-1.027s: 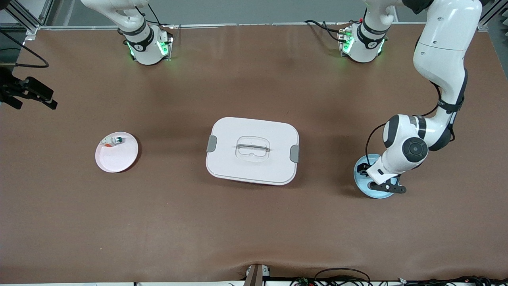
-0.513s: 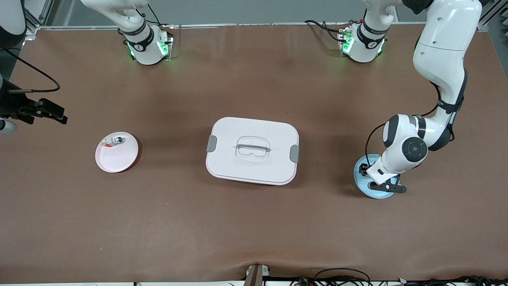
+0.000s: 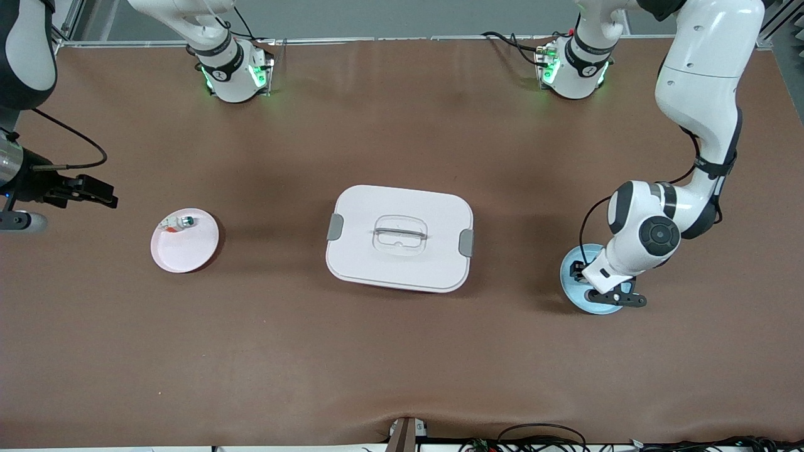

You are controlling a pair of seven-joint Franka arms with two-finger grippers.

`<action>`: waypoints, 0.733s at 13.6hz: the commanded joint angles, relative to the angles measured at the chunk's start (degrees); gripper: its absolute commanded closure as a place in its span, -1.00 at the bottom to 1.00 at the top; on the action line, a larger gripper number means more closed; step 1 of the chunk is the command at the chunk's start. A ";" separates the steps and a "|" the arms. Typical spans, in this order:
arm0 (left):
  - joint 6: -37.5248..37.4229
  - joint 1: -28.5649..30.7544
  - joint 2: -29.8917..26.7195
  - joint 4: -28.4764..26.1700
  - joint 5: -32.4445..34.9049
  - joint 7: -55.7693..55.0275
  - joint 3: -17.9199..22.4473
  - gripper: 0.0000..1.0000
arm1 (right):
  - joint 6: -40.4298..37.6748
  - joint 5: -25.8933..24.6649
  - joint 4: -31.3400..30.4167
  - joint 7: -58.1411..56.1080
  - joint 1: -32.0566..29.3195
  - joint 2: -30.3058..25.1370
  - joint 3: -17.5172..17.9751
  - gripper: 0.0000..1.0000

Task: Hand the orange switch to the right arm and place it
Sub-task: 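Lift the switch with the left gripper and carry it over the box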

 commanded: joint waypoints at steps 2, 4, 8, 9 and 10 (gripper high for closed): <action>-6.37 0.23 -5.77 -0.16 -1.21 -3.16 -0.45 0.31 | -0.81 -0.40 1.65 -0.82 -1.67 2.50 0.33 -1.00; -10.31 -0.12 -8.84 0.72 -3.66 -3.87 -0.54 0.30 | -0.72 -0.23 2.44 -0.91 -2.55 3.22 0.33 -1.00; -25.76 -0.12 -13.25 7.82 -9.28 -3.78 -1.58 0.30 | -1.25 -0.40 2.53 -0.99 -2.12 4.62 0.33 -1.00; -29.11 0.05 -14.21 10.02 -11.12 -4.13 -2.12 0.24 | -1.34 -0.31 2.44 -0.82 -2.46 4.63 0.33 -1.00; -31.32 -0.03 -14.91 12.13 -13.84 -5.70 -2.12 0.21 | -1.42 -0.22 2.44 -0.91 -2.81 4.80 0.33 -1.00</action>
